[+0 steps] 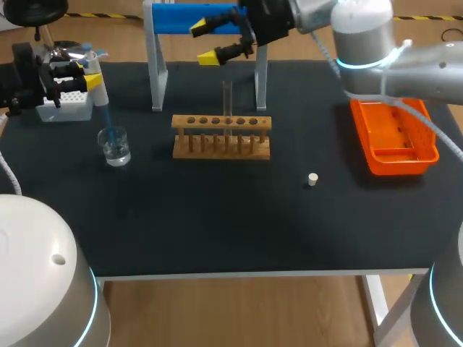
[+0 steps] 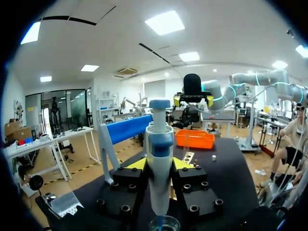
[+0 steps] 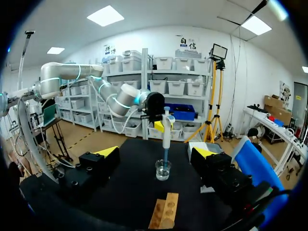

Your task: Invert the test tube, pick up the pipette, mount the tip to pipette, aspirate from beaker and dispense into the tube, eject the tip, return the pipette, and cap with the stopper.

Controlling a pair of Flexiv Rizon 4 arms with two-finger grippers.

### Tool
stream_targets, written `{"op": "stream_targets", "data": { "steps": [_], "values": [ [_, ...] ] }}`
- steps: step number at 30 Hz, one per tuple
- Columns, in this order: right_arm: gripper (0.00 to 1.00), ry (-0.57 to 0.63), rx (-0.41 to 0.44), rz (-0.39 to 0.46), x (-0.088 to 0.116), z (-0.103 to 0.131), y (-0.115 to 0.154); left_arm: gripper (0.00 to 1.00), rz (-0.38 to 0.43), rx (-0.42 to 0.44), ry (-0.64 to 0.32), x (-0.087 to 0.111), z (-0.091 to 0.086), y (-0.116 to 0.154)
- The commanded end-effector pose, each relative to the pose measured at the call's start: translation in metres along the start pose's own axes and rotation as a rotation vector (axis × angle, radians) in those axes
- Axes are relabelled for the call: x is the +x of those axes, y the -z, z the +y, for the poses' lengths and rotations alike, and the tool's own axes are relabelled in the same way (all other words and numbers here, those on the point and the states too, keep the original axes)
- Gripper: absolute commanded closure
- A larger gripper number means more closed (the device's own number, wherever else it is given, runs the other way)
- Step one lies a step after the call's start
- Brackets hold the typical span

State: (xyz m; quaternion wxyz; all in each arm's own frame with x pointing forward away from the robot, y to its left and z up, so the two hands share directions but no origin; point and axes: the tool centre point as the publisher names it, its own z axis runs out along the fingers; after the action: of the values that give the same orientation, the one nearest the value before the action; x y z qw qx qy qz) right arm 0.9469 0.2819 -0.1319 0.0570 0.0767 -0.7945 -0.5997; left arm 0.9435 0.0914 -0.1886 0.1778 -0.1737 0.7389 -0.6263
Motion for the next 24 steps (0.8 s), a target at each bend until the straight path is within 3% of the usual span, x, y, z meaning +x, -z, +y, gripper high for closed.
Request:
{"op": "stream_targets", "data": {
  "steps": [1, 8, 24],
  "values": [
    [0.0, -0.004, 0.003, -0.01, 0.004, -0.013, 0.044, 1.0, 0.001, -0.001, 0.001, 0.0, -0.001, 0.0],
    [0.0, 0.004, 0.009, -0.038, 0.001, -0.039, 0.061, 1.0, 0.001, -0.001, 0.001, 0.0, -0.001, 0.0],
    [0.0, 0.022, -0.016, -0.047, 0.007, -0.093, 0.068, 1.0, 0.001, -0.001, 0.001, 0.0, -0.001, 0.0]
  ]
}}
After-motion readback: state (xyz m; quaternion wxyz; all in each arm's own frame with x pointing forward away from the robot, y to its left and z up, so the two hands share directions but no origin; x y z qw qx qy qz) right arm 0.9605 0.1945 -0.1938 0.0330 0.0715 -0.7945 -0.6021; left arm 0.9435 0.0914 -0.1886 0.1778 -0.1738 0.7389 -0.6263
